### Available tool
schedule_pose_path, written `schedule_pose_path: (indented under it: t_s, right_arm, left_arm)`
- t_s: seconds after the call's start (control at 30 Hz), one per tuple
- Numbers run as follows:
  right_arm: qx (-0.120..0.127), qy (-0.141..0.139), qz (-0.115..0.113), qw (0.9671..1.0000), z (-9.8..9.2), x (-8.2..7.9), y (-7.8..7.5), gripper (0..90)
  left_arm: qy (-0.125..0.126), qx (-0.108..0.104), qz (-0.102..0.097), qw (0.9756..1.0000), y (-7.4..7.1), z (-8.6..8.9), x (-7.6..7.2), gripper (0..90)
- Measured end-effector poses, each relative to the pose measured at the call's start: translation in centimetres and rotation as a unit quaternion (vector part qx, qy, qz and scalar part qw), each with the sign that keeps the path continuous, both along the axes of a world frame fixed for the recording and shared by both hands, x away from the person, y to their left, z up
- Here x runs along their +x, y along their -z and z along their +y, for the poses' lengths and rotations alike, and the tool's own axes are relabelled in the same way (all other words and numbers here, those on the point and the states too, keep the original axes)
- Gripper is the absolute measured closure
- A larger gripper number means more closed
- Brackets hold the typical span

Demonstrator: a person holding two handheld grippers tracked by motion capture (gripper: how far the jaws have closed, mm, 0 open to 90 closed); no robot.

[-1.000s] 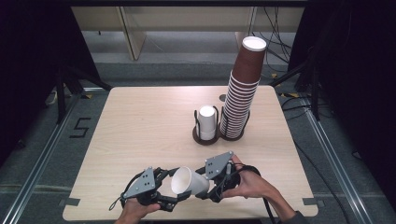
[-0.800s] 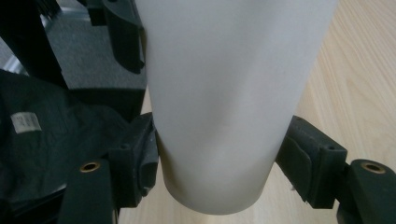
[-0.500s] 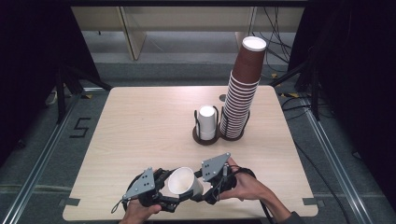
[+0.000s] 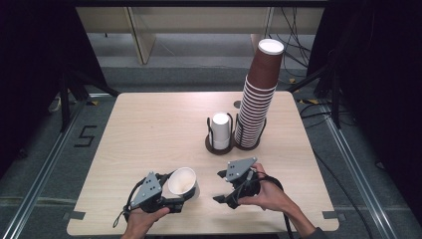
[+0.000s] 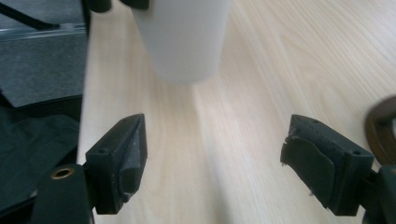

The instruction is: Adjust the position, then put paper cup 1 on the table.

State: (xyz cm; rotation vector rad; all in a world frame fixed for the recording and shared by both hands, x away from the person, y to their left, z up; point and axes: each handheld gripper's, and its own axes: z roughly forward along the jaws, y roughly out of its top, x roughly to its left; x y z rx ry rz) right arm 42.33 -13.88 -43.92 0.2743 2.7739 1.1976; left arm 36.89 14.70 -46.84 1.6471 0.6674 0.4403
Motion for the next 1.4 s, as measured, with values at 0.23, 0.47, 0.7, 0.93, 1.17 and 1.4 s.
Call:
schedule_pose_path:
  t_s: [0.23, 0.47, 0.7, 0.93, 1.17, 1.4]
  right_arm:
    - [0.000, 0.038, -0.002, 0.9993, -1.2, 0.4, 0.3, 22.4]
    - [0.001, 0.047, -0.004, 0.9989, -1.9, 0.4, 0.5, 22.5]
    - [-0.005, 0.050, 0.000, 0.9987, -2.3, 0.4, 1.1, 21.4]
    - [-0.005, 0.051, 0.002, 0.9987, -2.7, 0.3, 1.2, 21.4]
    - [-0.012, 0.048, -0.006, 0.9988, -2.8, 0.4, 1.4, 21.1]
    - [-0.012, 0.066, 0.007, 0.9977, -3.2, 0.3, 1.4, 20.7]
  left_arm:
    - [-0.045, 0.032, 0.013, 0.9984, 0.3, 0.6, 0.4, 24.9]
    - [-0.085, 0.043, 0.017, 0.9953, 0.4, 1.3, 0.7, 24.9]
    - [-0.129, 0.074, 0.022, 0.9886, 0.5, 1.8, 0.8, 24.9]
    - [-0.138, 0.072, 0.022, 0.9875, 0.5, 2.1, 0.8, 24.7]
    - [-0.149, 0.078, 0.026, 0.9855, 0.6, 2.5, 1.1, 24.7]
    - [-0.162, 0.073, 0.031, 0.9837, 0.1, 2.9, 2.3, 24.7]
